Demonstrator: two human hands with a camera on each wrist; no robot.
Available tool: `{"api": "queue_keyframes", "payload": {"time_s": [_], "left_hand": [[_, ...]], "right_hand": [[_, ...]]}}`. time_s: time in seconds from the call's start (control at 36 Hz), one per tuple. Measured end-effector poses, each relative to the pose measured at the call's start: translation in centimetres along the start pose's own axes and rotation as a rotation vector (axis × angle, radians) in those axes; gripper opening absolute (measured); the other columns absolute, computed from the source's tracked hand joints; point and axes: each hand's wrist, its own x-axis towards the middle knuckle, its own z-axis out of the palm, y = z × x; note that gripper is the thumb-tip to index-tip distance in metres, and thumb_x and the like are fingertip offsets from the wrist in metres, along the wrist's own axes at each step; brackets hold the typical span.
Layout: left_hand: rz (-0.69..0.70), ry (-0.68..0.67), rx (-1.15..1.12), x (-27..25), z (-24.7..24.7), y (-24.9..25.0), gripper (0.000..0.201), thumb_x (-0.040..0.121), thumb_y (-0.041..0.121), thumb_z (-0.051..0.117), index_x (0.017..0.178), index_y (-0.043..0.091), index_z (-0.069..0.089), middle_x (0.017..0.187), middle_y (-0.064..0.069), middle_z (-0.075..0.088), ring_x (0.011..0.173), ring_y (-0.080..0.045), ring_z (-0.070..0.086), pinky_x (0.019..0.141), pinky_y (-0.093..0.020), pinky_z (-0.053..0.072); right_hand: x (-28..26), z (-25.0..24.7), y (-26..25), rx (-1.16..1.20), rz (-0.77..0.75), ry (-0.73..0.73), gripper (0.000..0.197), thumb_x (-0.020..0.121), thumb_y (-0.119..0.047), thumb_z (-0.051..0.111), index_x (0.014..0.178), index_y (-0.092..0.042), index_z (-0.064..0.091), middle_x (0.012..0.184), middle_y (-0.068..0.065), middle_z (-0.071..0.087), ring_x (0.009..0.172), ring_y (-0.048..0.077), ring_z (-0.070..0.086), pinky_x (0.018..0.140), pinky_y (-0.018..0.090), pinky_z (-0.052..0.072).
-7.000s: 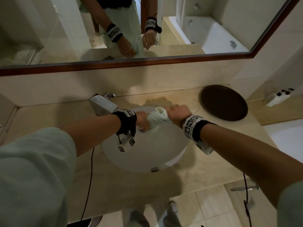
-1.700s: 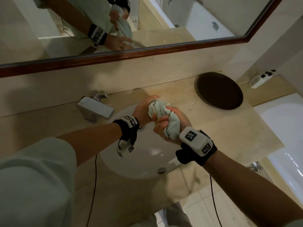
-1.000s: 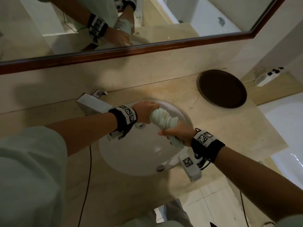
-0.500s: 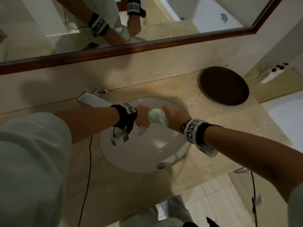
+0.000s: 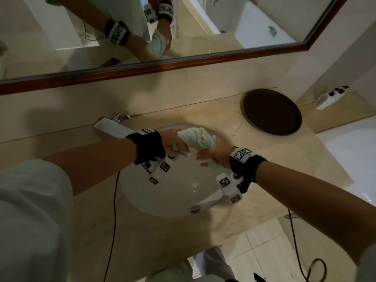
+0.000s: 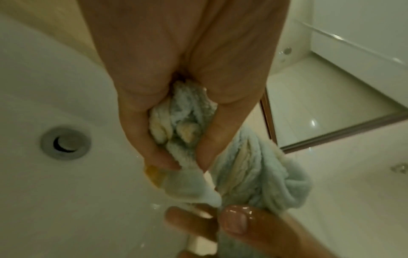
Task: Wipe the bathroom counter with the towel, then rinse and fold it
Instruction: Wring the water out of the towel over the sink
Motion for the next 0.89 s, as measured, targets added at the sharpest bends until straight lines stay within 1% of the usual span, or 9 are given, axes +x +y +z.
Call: {"api": "queue_keyframes", "payload": {"time_s": [0.08, 0.17, 0.22, 0.31, 0.44, 0.58, 0.72, 0.83, 0.89], "left_hand": [[0.043, -0.024, -0.151, -0.4, 0.3, 0.5, 0.042, 0.085, -0.02, 0.049, 0.121, 0.002, 0.054, 0.1, -0.014, 0.067, 0.083, -0.018, 0.068, 0.068, -0.033, 0.059], [0.045, -0.008, -0.191, -0.8, 0.7, 1.3, 0.048, 0.083, -0.016, 0.052, 0.129, -0.001, 0.048, 0.126, -0.023, 0.056, 0.113, -0.033, 0.057, 0.097, -0.048, 0.048], [0.041, 0.019, -0.261, -0.7, 1.0, 1.2, 0.055, 0.078, -0.017, 0.054, 0.13, -0.003, 0.045, 0.126, -0.028, 0.054, 0.114, -0.039, 0.055, 0.095, -0.051, 0.046], [0.038, 0.191, -0.303, 0.0, 1.6, 0.8, 0.1, 0.061, -0.012, 0.07, 0.145, 0.013, 0.022, 0.135, -0.021, 0.044, 0.118, -0.038, 0.051, 0.09, -0.052, 0.051], [0.209, 0.484, 0.335, 0.5, 1.4, 1.1, 0.133, 0.034, 0.026, 0.088, 0.144, 0.025, 0.014, 0.142, -0.014, 0.03, 0.128, -0.029, 0.038, 0.102, -0.046, 0.045], [0.299, 0.42, 0.677, 0.1, 0.5, -0.3, 0.13, 0.05, 0.023, 0.092, 0.148, 0.025, 0.006, 0.149, -0.009, 0.019, 0.129, -0.031, 0.04, 0.099, -0.047, 0.046], [0.456, 0.55, 0.729, -0.2, 1.0, -1.3, 0.127, 0.055, 0.022, 0.09, 0.15, 0.019, 0.006, 0.153, -0.01, 0.009, 0.139, -0.033, 0.027, 0.109, -0.042, 0.038], [0.648, 0.744, 0.743, 0.2, 1.6, -1.5, 0.123, 0.052, 0.029, 0.091, 0.148, 0.014, 0.016, 0.151, -0.016, 0.007, 0.141, -0.03, 0.017, 0.113, -0.035, 0.029], [0.686, 0.796, 0.773, 0.4, 1.3, -1.6, 0.118, 0.055, 0.025, 0.089, 0.147, 0.015, 0.017, 0.151, -0.015, 0.008, 0.141, -0.027, 0.016, 0.111, -0.032, 0.026]], "right_hand": [[-0.6, 0.6, 0.2, 0.288, 0.052, -0.148, 0.022, 0.088, -0.003, 0.062, 0.108, -0.012, 0.061, 0.111, 0.014, 0.066, 0.106, 0.031, 0.063, 0.085, 0.041, 0.054], [0.0, 0.7, -0.1, 0.347, 0.048, -0.134, 0.042, 0.084, -0.015, 0.069, 0.122, -0.004, 0.055, 0.114, 0.018, 0.064, 0.103, 0.031, 0.063, 0.08, 0.039, 0.055], [0.4, 0.5, -0.5, 0.327, 0.012, -0.124, 0.042, 0.078, -0.022, 0.072, 0.113, -0.002, 0.058, 0.099, 0.019, 0.065, 0.082, 0.026, 0.067, 0.071, 0.037, 0.055], [0.4, 0.6, -0.8, 0.39, -0.011, -0.133, 0.013, 0.084, -0.015, 0.063, 0.088, -0.005, 0.058, 0.074, 0.012, 0.054, 0.054, 0.016, 0.058, 0.053, 0.028, 0.052], [0.0, 1.1, -0.7, 0.467, -0.021, -0.124, 0.015, 0.095, -0.01, 0.05, 0.08, -0.008, 0.053, 0.054, 0.001, 0.053, 0.045, 0.011, 0.051, 0.049, 0.025, 0.047], [-0.9, 1.0, -1.4, 0.591, 0.022, -0.162, 0.015, 0.092, -0.009, 0.049, 0.08, -0.011, 0.058, 0.054, -0.003, 0.051, 0.046, 0.009, 0.049, 0.053, 0.023, 0.046], [-1.3, 0.9, -2.4, 0.791, 0.049, -0.306, 0.029, 0.094, -0.013, 0.036, 0.076, -0.009, 0.059, 0.053, -0.006, 0.047, 0.046, 0.005, 0.046, 0.052, 0.017, 0.043], [-2.1, 0.5, -3.6, 0.912, 0.034, -0.383, 0.007, 0.072, -0.01, 0.065, 0.071, -0.005, 0.06, 0.057, -0.002, 0.052, 0.048, 0.006, 0.051, 0.053, 0.019, 0.048], [-2.6, 0.1, -4.2, 1.014, 0.033, -0.409, 0.02, 0.057, -0.003, 0.077, 0.069, -0.002, 0.06, 0.059, 0.001, 0.053, 0.049, 0.008, 0.052, 0.052, 0.02, 0.048]]}}
